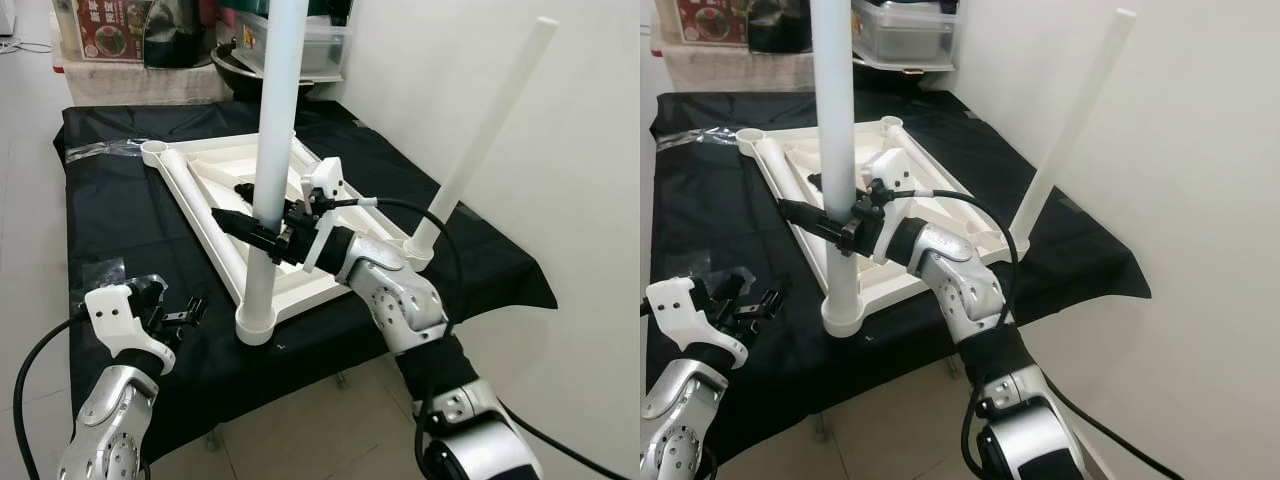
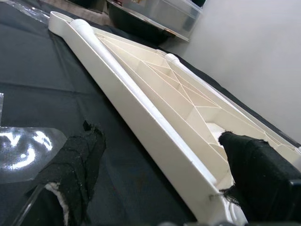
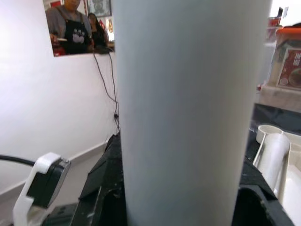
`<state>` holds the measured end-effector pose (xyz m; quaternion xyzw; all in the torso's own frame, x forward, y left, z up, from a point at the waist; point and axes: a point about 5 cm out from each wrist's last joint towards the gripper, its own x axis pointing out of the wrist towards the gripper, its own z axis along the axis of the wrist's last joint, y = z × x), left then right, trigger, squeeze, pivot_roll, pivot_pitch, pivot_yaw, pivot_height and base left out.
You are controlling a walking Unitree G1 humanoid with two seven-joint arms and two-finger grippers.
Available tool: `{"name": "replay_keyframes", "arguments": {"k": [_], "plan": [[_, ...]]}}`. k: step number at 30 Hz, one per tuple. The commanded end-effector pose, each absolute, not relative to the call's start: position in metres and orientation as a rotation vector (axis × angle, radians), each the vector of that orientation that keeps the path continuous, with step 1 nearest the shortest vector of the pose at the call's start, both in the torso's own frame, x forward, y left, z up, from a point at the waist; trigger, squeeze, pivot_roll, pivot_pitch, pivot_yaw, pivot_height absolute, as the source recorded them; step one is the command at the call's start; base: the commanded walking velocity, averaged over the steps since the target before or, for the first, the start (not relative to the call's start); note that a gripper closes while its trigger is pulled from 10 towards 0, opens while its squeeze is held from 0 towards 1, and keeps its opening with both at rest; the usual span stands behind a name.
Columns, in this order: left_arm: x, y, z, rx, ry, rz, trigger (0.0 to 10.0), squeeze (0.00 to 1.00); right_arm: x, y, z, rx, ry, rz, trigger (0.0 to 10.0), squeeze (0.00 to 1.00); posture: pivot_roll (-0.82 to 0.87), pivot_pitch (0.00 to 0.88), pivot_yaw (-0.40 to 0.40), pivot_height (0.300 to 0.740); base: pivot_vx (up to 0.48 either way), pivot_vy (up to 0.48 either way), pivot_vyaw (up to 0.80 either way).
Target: Building children table
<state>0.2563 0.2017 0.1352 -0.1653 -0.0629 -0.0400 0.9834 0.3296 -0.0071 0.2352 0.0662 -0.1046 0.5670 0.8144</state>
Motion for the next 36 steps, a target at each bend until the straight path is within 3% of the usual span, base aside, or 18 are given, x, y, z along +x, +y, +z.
{"name": "replay_keyframes", "arguments": {"k": [1,3,4,6,8,9,11,14,15,16,19,20,24,25,26,27,30,36], "plan": [[0.255,0.197,0.131,-0.348,-0.116,-0.093,10.0,0.00,0.335,0.005,0.216,0.066,-0.112,1.145,0.0,0.00,0.20,0.000,-0.193,0.740,0.000,0.000,0.00],[0.255,0.197,0.131,-0.348,-0.117,-0.092,10.0,0.00,0.341,0.004,0.213,0.046,-0.077,1.070,0.0,0.00,0.20,0.000,-0.193,0.740,0.000,0.000,0.00],[0.254,0.197,0.131,-0.349,-0.117,-0.092,10.0,0.00,0.356,-0.004,0.208,0.065,-0.012,0.848,0.0,0.00,0.19,0.000,-0.190,0.740,0.000,0.000,0.00],[0.254,0.197,0.131,-0.349,-0.117,-0.092,10.0,0.00,0.356,-0.004,0.208,0.065,-0.012,0.848,0.0,0.00,0.19,0.000,-0.190,0.740,0.000,0.000,0.00],[0.254,0.197,0.131,-0.350,-0.117,-0.096,10.0,0.00,0.369,-0.044,0.186,0.065,0.105,0.320,0.0,0.00,0.18,0.000,-0.184,0.740,0.000,0.000,0.00],[0.254,0.197,0.132,-0.350,-0.117,-0.097,10.0,0.00,0.369,-0.059,0.179,0.051,0.128,0.165,0.0,0.00,0.18,0.000,-0.184,0.740,0.000,0.000,0.00],[0.254,0.197,0.132,-0.350,-0.117,-0.098,10.0,0.00,0.363,-0.071,0.171,0.049,0.144,0.051,0.0,0.00,0.18,0.000,-0.183,0.740,0.000,0.000,0.00],[0.254,0.197,0.131,-0.349,-0.116,-0.099,10.0,0.00,0.355,-0.074,0.163,0.058,0.182,0.043,0.0,0.00,0.18,0.000,-0.178,0.740,0.000,0.000,0.00],[0.254,0.197,0.131,-0.348,-0.115,-0.100,10.0,0.00,0.356,-0.072,0.164,0.052,0.177,0.068,6.4,0.00,0.18,0.000,-0.174,0.740,0.000,0.000,0.00],[0.254,0.198,0.131,-0.346,-0.112,-0.103,10.0,0.00,0.360,-0.066,0.176,0.037,0.124,0.143,10.0,0.00,0.17,0.000,-0.170,0.740,0.000,0.000,0.00],[0.255,0.198,0.131,-0.345,-0.111,-0.104,10.0,0.00,0.361,-0.060,0.186,0.043,0.074,0.212,10.0,0.00,0.17,0.000,-0.171,0.740,0.000,0.000,0.00],[0.255,0.199,0.131,-0.344,-0.111,-0.104,10.0,0.00,0.361,-0.057,0.188,0.044,0.059,0.234,10.0,1.00,0.17,0.000,-0.171,0.740,0.000,0.000,0.00],[0.256,0.199,0.132,-0.342,-0.112,-0.100,10.0,0.00,0.357,-0.041,0.205,0.091,-0.019,0.390,10.0,1.00,0.18,0.000,-0.178,0.740,0.000,0.000,0.00],[0.255,0.199,0.132,-0.341,-0.114,-0.097,10.0,0.00,0.356,-0.035,0.214,0.102,-0.051,0.493,10.0,0.56,0.18,0.000,-0.179,0.740,0.000,0.000,0.00],[0.255,0.199,0.132,-0.341,-0.114,-0.097,10.0,0.00,0.356,-0.035,0.214,0.102,-0.051,0.493,10.0,0.56,0.18,0.000,-0.179,0.740,0.000,0.000,0.00],[0.255,0.200,0.132,-0.341,-0.115,-0.093,10.0,0.00,0.356,-0.029,0.223,0.110,-0.087,0.620,10.0,0.00,0.18,0.000,-0.181,0.740,0.000,0.000,0.00],[0.255,0.200,0.132,-0.342,-0.116,-0.093,10.0,0.00,0.356,-0.030,0.233,0.115,-0.118,0.681,10.0,0.00,0.18,0.000,-0.181,0.740,0.000,0.000,0.00],[0.256,0.200,0.132,-0.344,-0.116,-0.098,10.0,0.00,0.349,-0.032,0.243,0.081,-0.188,1.013,10.0,0.00,0.18,0.000,-0.179,0.740,0.000,0.000,0.00]]}}
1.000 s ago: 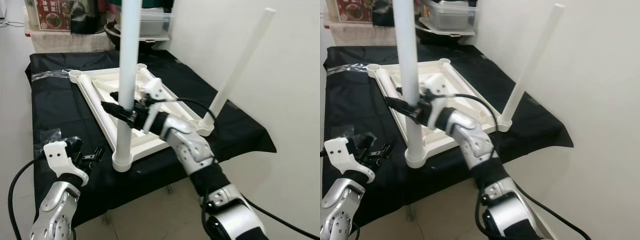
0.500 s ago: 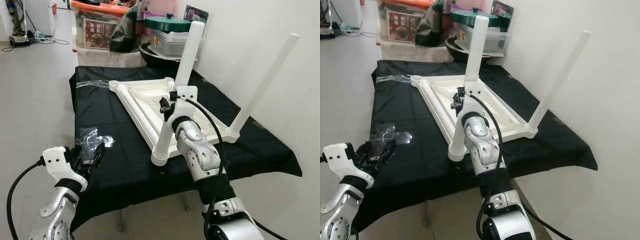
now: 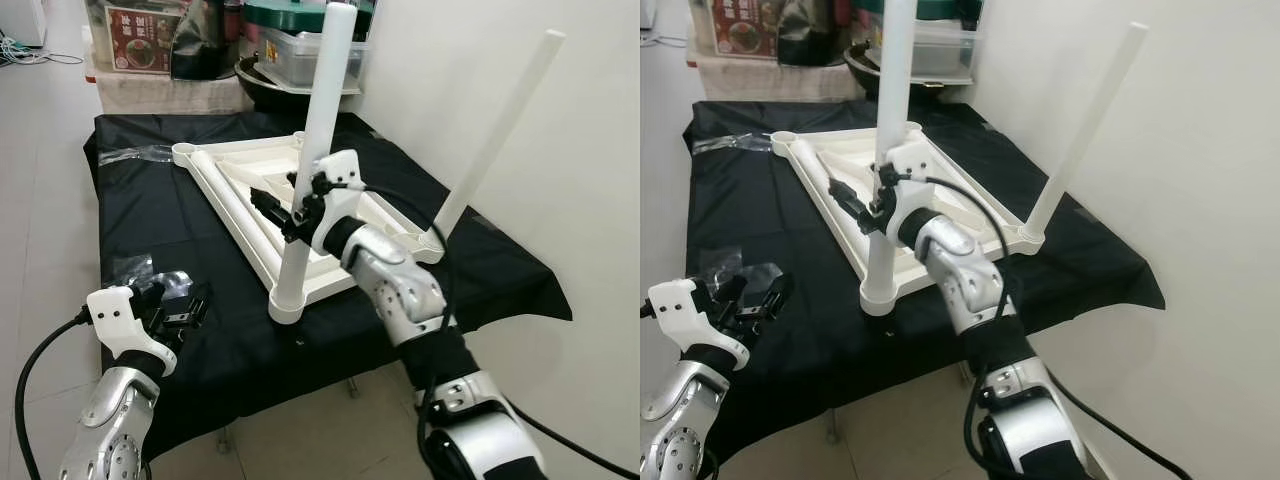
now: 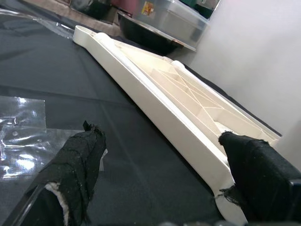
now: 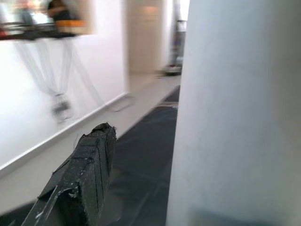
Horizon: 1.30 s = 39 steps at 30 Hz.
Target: Building children table
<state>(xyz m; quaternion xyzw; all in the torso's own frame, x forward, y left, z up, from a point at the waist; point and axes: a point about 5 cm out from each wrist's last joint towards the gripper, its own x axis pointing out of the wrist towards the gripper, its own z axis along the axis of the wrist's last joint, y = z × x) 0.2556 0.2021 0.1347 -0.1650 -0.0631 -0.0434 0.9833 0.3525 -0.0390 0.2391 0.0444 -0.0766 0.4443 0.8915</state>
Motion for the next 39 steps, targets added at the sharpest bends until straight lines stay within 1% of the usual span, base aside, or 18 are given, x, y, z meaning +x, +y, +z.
{"name": "replay_keyframes", "arguments": {"k": [1,5,7,8,9,10,12,14,17,20,25,27,29,30,31,33,36,39], "plan": [[0.256,0.200,0.132,-0.344,-0.116,-0.098,10.0,0.00,0.349,-0.032,0.243,0.081,-0.188,1.013,10.0,0.00,0.18,0.000,-0.179,0.740,0.000,0.000,0.00],[0.256,0.200,0.132,-0.345,-0.116,-0.098,10.0,0.00,0.353,-0.031,0.234,0.064,-0.150,0.972,10.0,0.00,0.18,0.000,-0.183,0.740,0.000,0.000,0.00],[0.255,0.200,0.132,-0.344,-0.118,-0.093,10.0,0.00,0.359,-0.035,0.223,0.038,-0.120,0.846,10.0,0.00,0.18,0.000,-0.186,0.740,0.000,0.000,0.00],[0.254,0.200,0.132,-0.343,-0.119,-0.091,10.0,0.00,0.362,-0.041,0.218,0.051,-0.106,0.775,10.0,0.71,0.18,0.000,-0.185,0.740,0.000,0.000,0.00],[0.253,0.201,0.132,-0.343,-0.119,-0.088,10.0,0.00,0.363,-0.049,0.212,0.062,-0.087,0.713,10.0,1.00,0.17,0.000,-0.177,0.740,0.000,0.000,0.00],[0.253,0.201,0.132,-0.343,-0.119,-0.088,10.0,0.00,0.363,-0.049,0.212,0.062,-0.087,0.713,10.0,1.00,0.17,0.000,-0.177,0.740,0.000,0.000,0.00],[0.251,0.202,0.133,-0.342,-0.121,-0.086,10.0,0.00,0.361,-0.063,0.206,0.103,-0.081,0.641,10.0,1.00,0.16,0.000,-0.171,0.740,0.000,0.000,0.00],[0.251,0.202,0.133,-0.342,-0.121,-0.086,10.0,0.00,0.361,-0.063,0.206,0.103,-0.081,0.641,10.0,1.00,0.16,0.000,-0.171,0.740,0.000,0.000,0.00],[0.250,0.202,0.133,-0.330,-0.115,-0.083,10.0,0.00,0.335,-0.076,0.206,0.083,-0.125,0.637,10.0,1.00,0.13,0.000,-0.148,0.740,0.000,0.000,0.00],[0.249,0.204,0.132,-0.322,-0.112,-0.072,10.0,0.00,0.318,-0.081,0.205,0.075,-0.134,0.664,10.0,1.00,0.12,0.000,-0.143,0.740,0.000,0.000,0.00],[0.248,0.204,0.132,-0.321,-0.112,-0.067,10.0,0.00,0.313,-0.082,0.204,0.075,-0.131,0.673,10.0,1.00,0.12,0.000,-0.143,0.740,0.000,0.000,0.00],[0.244,0.207,0.132,-0.293,-0.108,-0.032,10.0,0.00,0.305,-0.100,0.183,-0.032,-0.030,0.605,10.0,1.00,0.10,0.000,-0.130,0.740,0.000,0.000,0.00],[0.244,0.207,0.132,-0.293,-0.108,-0.032,10.0,0.00,0.305,-0.100,0.183,-0.032,-0.030,0.605,10.0,1.00,0.10,0.000,-0.130,0.740,0.000,0.000,0.00],[0.242,0.209,0.132,-0.256,-0.096,0.009,10.0,0.00,0.303,-0.115,0.166,-0.126,0.067,0.539,10.0,0.00,0.08,0.000,-0.120,0.740,0.000,0.000,0.00],[0.242,0.209,0.132,-0.256,-0.096,0.009,10.0,0.00,0.303,-0.115,0.166,-0.126,0.067,0.539,10.0,0.00,0.08,0.000,-0.120,0.740,0.000,0.000,0.00],[0.234,0.209,0.133,-0.189,-0.083,0.090,10.0,0.00,0.296,-0.140,0.149,-0.201,0.172,0.425,10.0,0.00,0.07,0.000,-0.112,0.740,0.000,0.000,0.00],[0.230,0.209,0.134,-0.170,-0.081,0.117,10.0,0.00,0.293,-0.145,0.146,-0.193,0.202,0.410,10.0,0.00,0.07,0.000,-0.110,0.740,0.000,0.000,0.00],[0.221,0.209,0.136,-0.120,-0.083,0.144,10.0,0.00,0.288,-0.143,0.137,-0.273,0.314,0.411,10.0,0.00,0.07,0.000,-0.112,0.740,0.000,0.000,0.00]]}}
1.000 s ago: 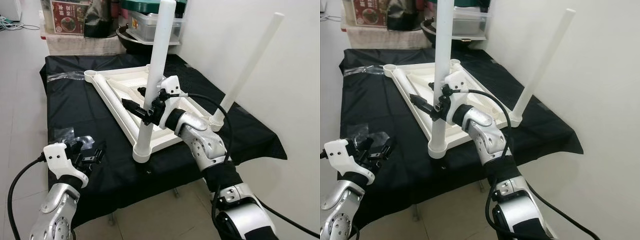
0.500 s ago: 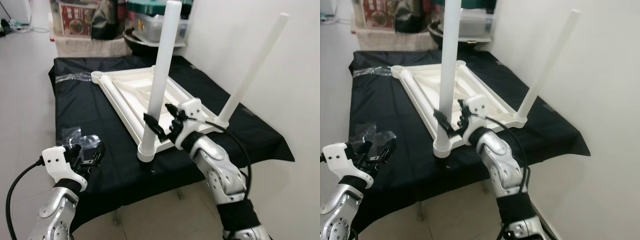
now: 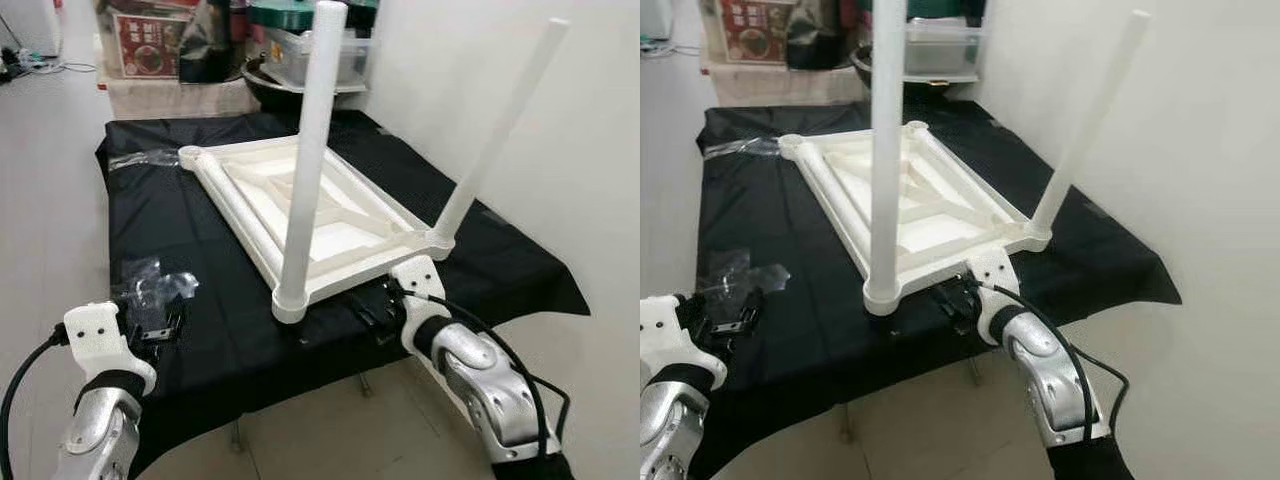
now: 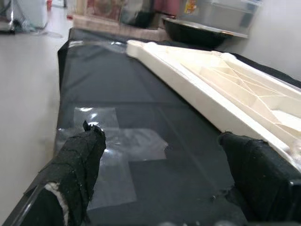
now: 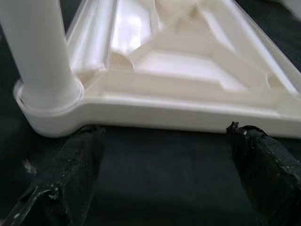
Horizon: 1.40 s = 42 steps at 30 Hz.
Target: Building children table
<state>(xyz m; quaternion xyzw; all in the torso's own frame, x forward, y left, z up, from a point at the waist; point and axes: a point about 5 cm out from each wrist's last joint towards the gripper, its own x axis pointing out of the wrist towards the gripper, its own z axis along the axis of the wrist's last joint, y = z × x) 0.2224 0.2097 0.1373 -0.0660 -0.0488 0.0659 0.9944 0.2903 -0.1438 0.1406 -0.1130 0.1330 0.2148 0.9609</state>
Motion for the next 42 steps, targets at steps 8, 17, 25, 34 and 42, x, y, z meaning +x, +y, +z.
{"name": "replay_keyframes", "arguments": {"k": [8,17,25,34,42], "plan": [[0.217,0.209,0.136,-0.076,-0.085,0.164,10.0,0.00,0.247,-0.099,0.170,0.022,0.074,1.054,10.0,0.00,0.09,0.000,-0.111,0.740,0.000,0.000,0.00],[0.221,0.206,0.138,-0.033,-0.085,0.167,10.0,0.00,0.274,-0.073,0.178,-0.027,-0.024,1.043,10.0,0.00,0.12,0.000,-0.113,0.740,0.000,0.000,0.00],[0.222,0.203,0.133,-0.010,-0.061,0.169,10.0,0.00,0.299,-0.020,0.193,-0.101,-0.124,0.960,10.0,0.00,0.14,0.000,-0.121,0.740,0.000,0.000,0.00],[0.226,0.201,0.128,-0.003,-0.043,0.160,10.0,0.00,0.311,0.013,0.195,-0.409,-0.226,0.889,10.0,0.00,0.15,0.000,-0.120,0.740,0.000,0.000,0.00],[0.228,0.200,0.127,0.000,-0.036,0.149,10.0,0.00,0.357,-0.017,0.182,-0.944,-0.224,0.498,10.0,0.00,0.15,0.000,-0.131,0.740,0.000,0.000,0.00]]}}
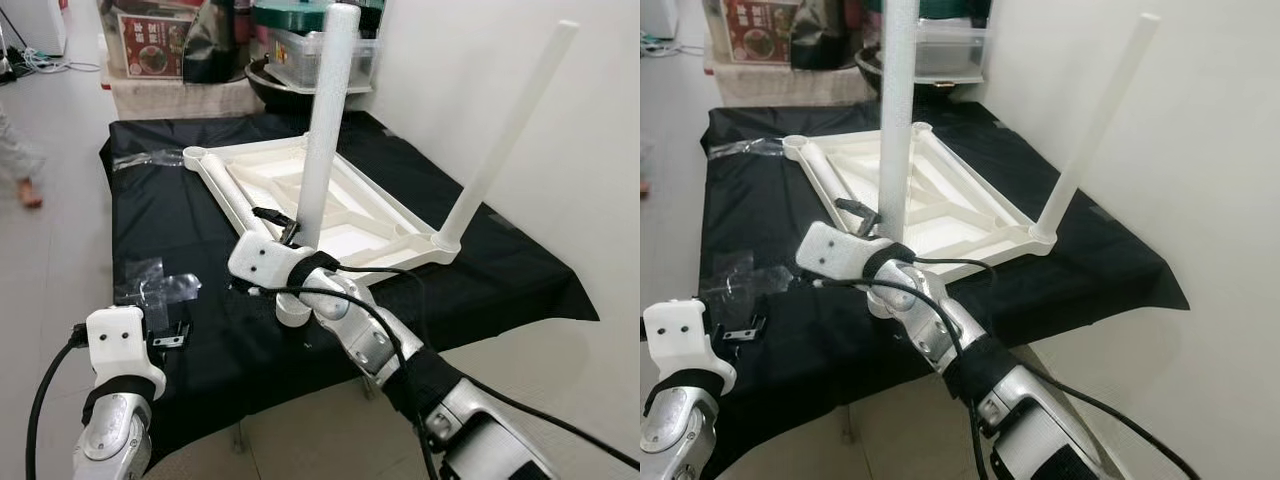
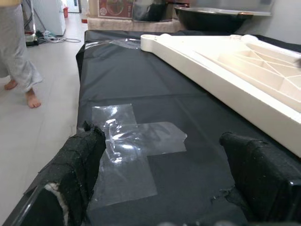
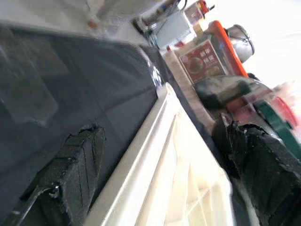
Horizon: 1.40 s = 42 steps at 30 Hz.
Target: Building children table
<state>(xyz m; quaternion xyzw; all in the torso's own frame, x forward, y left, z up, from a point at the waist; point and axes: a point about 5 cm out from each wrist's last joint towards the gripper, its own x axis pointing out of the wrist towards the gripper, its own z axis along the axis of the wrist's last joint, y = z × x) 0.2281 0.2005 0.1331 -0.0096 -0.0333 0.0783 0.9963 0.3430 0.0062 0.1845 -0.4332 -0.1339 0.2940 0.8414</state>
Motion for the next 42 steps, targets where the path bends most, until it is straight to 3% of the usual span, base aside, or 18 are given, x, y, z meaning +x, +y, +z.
{"name": "replay_keyframes", "arguments": {"k": [1,4,5,7,8,10,13,14,15,17,19,22,29,32,34,35,40,42], "plan": [[0.228,0.200,0.127,0.000,-0.036,0.149,10.0,0.00,0.357,-0.017,0.182,-0.944,-0.224,0.498,10.0,0.00,0.15,0.000,-0.131,0.740,0.000,0.000,0.00],[0.229,0.199,0.127,0.001,-0.036,0.149,10.0,0.00,0.378,-0.057,0.180,-0.914,-0.114,0.324,10.0,0.00,0.14,0.000,-0.130,0.740,0.000,0.000,0.00],[0.229,0.199,0.127,0.001,-0.036,0.149,10.0,0.00,0.378,-0.057,0.180,-0.914,-0.114,0.324,10.0,0.00,0.14,0.000,-0.130,0.740,0.000,0.000,0.00],[0.229,0.199,0.127,-0.001,-0.036,0.148,10.0,0.00,0.390,-0.100,0.177,-0.869,-0.017,0.185,10.0,0.00,0.13,0.000,-0.125,0.740,0.000,0.000,0.00],[0.229,0.199,0.127,-0.001,-0.036,0.148,10.0,0.00,0.390,-0.100,0.177,-0.869,-0.017,0.185,10.0,0.00,0.13,0.000,-0.125,0.740,0.000,0.000,0.00],[0.230,0.197,0.126,-0.005,-0.034,0.140,10.0,0.00,0.395,-0.154,0.171,-0.839,0.085,0.048,10.0,0.00,0.13,0.000,-0.124,0.740,0.000,0.000,0.00],[0.230,0.197,0.126,-0.005,-0.034,0.140,10.0,0.00,0.395,-0.154,0.171,-0.839,0.085,0.048,10.0,0.00,0.13,0.000,-0.124,0.740,0.000,0.000,0.00],[0.230,0.197,0.126,-0.009,-0.034,0.135,10.0,0.00,0.395,-0.184,0.168,-0.850,0.127,-0.018,10.0,0.00,0.12,0.000,-0.125,0.740,0.000,0.000,0.00],[0.230,0.197,0.126,-0.009,-0.034,0.135,10.0,0.00,0.395,-0.184,0.168,-0.850,0.127,-0.018,10.0,0.00,0.12,0.000,-0.125,0.740,0.000,0.000,0.00],[0.231,0.197,0.126,-0.022,-0.034,0.129,10.0,0.00,0.387,-0.246,0.168,-0.897,0.208,-0.165,10.0,0.00,0.10,0.000,-0.116,0.740,0.000,0.000,0.00],[0.231,0.197,0.126,-0.022,-0.034,0.129,10.0,0.00,0.387,-0.246,0.168,-0.897,0.208,-0.165,10.0,0.00,0.10,0.000,-0.116,0.740,0.000,0.000,0.00],[0.233,0.197,0.125,-0.029,-0.035,0.121,10.0,0.00,0.382,-0.277,0.178,-0.905,0.210,-0.257,10.0,0.00,0.09,0.000,-0.105,0.740,0.000,0.000,0.00],[0.234,0.198,0.126,-0.013,-0.037,0.116,10.0,0.00,0.389,-0.255,0.177,-0.943,0.165,-0.228,10.0,0.00,0.11,0.000,-0.112,0.740,0.000,0.000,0.00],[0.232,0.198,0.128,0.011,-0.046,0.129,10.0,0.00,0.396,-0.215,0.173,-0.890,0.079,-0.122,10.0,0.00,0.12,0.000,-0.122,0.740,0.000,0.000,0.00],[0.232,0.198,0.128,0.011,-0.046,0.129,10.0,0.00,0.396,-0.215,0.173,-0.890,0.079,-0.122,10.0,0.00,0.12,0.000,-0.122,0.740,0.000,0.000,0.00],[0.230,0.197,0.131,0.031,-0.055,0.130,10.0,0.00,0.395,-0.164,0.168,-0.736,-0.039,0.101,10.0,0.00,0.13,0.000,-0.123,0.740,0.000,0.000,0.00],[0.230,0.196,0.133,0.041,-0.062,0.127,10.0,0.00,0.390,-0.138,0.168,-0.646,-0.108,0.229,10.0,0.00,0.13,0.000,-0.123,0.740,0.000,0.000,0.00],[0.231,0.193,0.139,0.064,-0.076,0.111,10.0,0.00,0.382,-0.112,0.164,-0.489,-0.119,0.367,10.0,0.00,0.13,0.000,-0.119,0.740,0.000,0.000,0.00]]}}
